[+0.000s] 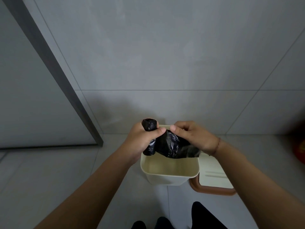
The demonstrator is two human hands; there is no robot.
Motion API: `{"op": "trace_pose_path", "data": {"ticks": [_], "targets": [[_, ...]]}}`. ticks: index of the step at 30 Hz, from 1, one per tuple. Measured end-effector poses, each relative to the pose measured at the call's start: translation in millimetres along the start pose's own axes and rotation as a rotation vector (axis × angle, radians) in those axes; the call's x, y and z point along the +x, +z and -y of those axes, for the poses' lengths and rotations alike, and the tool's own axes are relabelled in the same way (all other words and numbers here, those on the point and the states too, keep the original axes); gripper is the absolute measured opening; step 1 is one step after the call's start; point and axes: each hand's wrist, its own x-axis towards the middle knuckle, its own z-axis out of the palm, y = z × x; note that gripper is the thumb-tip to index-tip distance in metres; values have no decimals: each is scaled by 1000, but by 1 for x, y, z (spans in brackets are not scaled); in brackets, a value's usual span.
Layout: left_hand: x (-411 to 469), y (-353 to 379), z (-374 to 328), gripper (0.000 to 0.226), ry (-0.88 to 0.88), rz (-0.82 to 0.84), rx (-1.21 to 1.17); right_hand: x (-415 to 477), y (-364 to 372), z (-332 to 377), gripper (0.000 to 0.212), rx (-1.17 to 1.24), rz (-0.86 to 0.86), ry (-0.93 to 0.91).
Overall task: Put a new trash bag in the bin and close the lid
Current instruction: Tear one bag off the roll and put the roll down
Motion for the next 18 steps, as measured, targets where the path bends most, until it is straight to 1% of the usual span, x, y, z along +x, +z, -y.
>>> {"op": "trace_pose_path", "data": {"ticks": [4, 10, 13, 18], "targets": [[3, 1, 7, 28, 26, -133, -2, 1, 2, -13, 25, 61, -118, -80], [4, 16, 15, 28, -23, -346, -90, 10, 8, -23, 30, -56, -325, -176], [6, 22, 16, 28, -64, -428, -168, 11, 10, -24, 29, -72, -374, -198], [8, 31, 14, 24, -115, -528, -204, 10, 13, -25, 31, -71, -447, -221]]}}
